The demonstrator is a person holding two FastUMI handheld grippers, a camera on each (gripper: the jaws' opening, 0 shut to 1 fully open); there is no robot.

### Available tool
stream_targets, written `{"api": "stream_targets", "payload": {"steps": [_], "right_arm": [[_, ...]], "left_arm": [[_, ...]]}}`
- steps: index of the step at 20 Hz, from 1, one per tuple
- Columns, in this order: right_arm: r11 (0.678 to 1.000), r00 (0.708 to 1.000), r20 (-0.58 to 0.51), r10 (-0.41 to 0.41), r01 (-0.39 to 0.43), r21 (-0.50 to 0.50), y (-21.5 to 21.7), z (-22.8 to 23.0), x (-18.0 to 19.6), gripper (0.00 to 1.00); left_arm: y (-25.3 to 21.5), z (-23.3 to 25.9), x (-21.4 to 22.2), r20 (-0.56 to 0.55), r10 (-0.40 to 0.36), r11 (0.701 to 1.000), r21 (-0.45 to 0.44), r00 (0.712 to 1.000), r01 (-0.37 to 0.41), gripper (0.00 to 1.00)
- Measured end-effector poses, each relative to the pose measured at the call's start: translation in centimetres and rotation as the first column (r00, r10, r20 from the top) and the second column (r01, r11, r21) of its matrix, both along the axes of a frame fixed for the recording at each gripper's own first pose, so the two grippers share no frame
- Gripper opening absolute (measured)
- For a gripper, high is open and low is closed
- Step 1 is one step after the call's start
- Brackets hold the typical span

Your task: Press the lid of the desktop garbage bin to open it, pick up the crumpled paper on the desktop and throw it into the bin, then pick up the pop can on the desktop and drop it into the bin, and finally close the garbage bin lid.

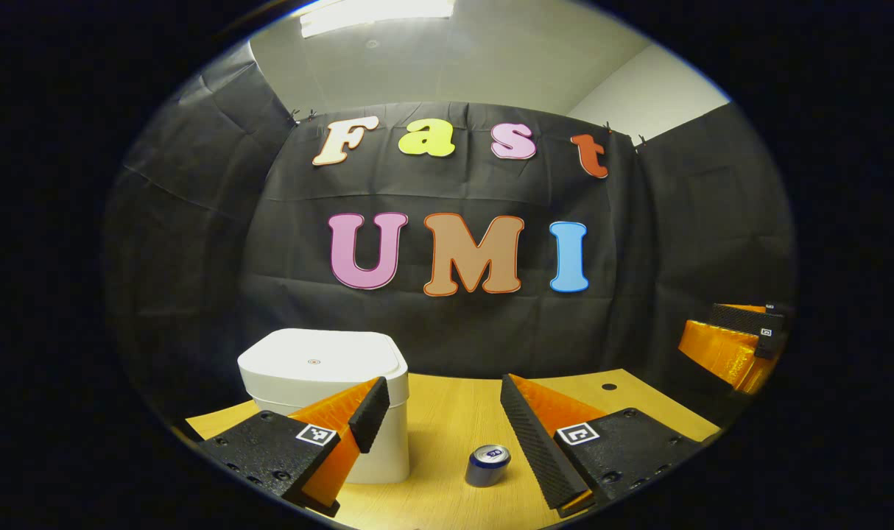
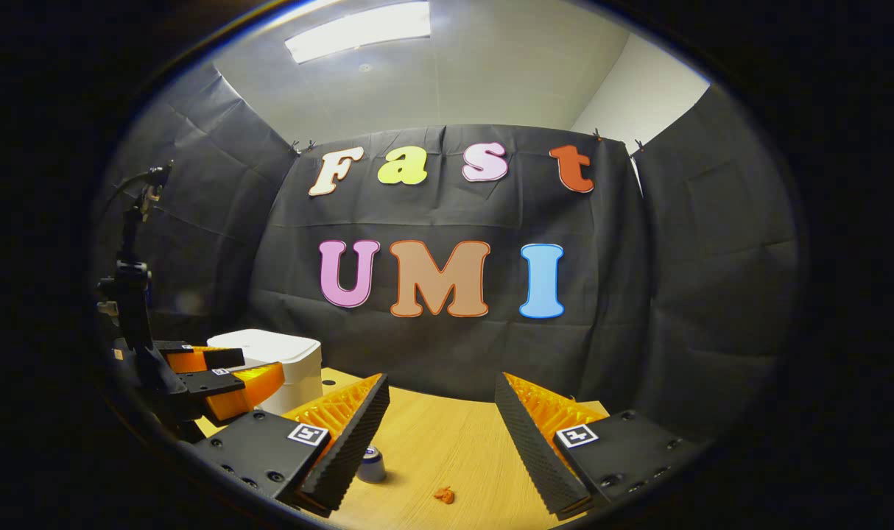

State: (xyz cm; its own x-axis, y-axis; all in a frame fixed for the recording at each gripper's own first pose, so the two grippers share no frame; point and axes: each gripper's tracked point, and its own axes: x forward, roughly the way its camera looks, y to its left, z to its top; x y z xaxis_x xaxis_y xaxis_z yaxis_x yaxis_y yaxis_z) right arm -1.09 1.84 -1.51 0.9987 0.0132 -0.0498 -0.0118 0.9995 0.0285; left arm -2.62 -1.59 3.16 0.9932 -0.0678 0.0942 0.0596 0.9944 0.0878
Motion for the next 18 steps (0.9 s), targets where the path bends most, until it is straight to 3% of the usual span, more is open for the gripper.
{"api": "stream_targets", "payload": {"steps": [18], "right_arm": [[0.999,1.000,-0.020,0.020,-0.020,-0.025,-0.18,-0.16,-0.78,0.96]], "left_arm": [[0.46,0.75,-0.82,0.030,0.050,0.999,0.012,0.998,-0.051,0.93]]}}
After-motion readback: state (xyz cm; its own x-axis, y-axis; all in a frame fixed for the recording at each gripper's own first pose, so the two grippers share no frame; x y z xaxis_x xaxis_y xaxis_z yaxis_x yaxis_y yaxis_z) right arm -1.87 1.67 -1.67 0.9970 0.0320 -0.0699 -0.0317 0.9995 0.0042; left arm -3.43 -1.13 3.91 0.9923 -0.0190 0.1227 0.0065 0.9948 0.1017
